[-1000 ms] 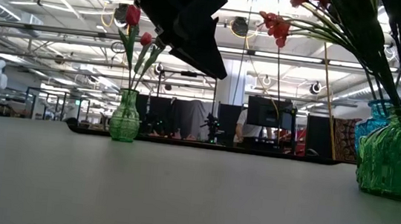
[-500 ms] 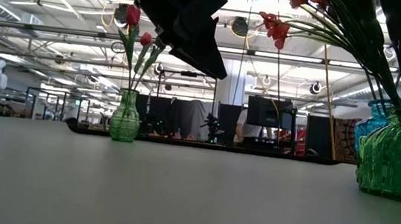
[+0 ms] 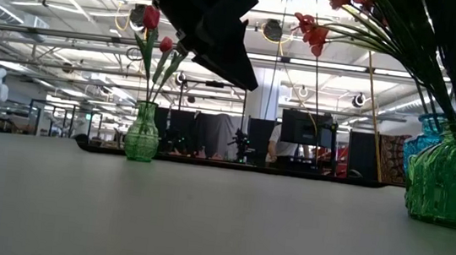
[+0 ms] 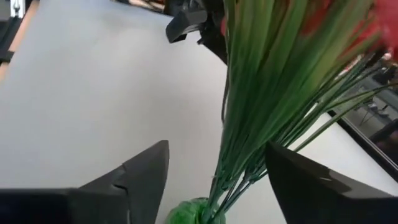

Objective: Sort flowers into vase by color
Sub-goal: Put the red flowers into the bottom green vase, then return to Home Position

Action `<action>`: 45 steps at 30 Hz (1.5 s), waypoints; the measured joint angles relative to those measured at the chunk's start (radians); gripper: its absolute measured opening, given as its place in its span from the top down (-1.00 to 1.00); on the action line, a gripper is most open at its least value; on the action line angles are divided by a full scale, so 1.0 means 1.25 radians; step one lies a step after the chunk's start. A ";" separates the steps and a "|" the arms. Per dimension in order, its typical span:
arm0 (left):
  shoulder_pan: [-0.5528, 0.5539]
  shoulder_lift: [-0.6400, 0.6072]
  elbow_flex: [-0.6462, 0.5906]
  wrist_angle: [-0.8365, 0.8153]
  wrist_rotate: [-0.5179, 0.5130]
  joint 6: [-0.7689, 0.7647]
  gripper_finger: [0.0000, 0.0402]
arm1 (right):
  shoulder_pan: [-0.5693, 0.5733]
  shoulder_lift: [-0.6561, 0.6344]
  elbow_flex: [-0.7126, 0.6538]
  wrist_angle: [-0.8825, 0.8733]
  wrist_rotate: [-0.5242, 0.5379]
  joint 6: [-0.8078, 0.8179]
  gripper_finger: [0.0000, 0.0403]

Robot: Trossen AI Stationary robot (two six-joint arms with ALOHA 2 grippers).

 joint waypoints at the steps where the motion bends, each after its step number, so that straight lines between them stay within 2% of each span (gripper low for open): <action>1: 0.000 0.000 0.000 -0.001 0.000 0.000 0.36 | 0.000 0.000 0.013 -0.016 -0.011 0.000 -0.28; 9: -0.012 -0.002 0.000 -0.015 0.000 0.053 0.36 | 0.001 0.000 0.110 -0.145 -0.142 -0.009 -0.35; 14: -0.025 -0.035 0.000 -0.105 -0.029 0.048 0.36 | 0.007 -0.001 0.150 -0.176 -0.205 -0.063 -0.35; 22: -0.067 -0.111 0.000 -0.214 -0.044 0.041 0.36 | 0.056 -0.001 0.206 -0.175 -0.206 -0.206 -0.33; 35: -0.230 -0.250 0.000 -0.356 -0.042 0.035 0.36 | 0.171 -0.034 0.333 -0.180 -0.213 -0.263 -0.33; 38: -0.277 -0.285 0.000 -0.357 -0.042 0.034 0.36 | 0.184 -0.035 0.351 -0.181 -0.286 -0.314 -0.33; 42: -0.334 -0.330 0.000 -0.359 -0.042 0.034 0.36 | 0.197 -0.035 0.353 -0.114 -0.406 -0.269 -0.33; 45: -0.371 -0.359 0.000 -0.360 -0.042 0.035 0.36 | 0.207 -0.035 0.353 -0.094 -0.444 -0.317 -0.33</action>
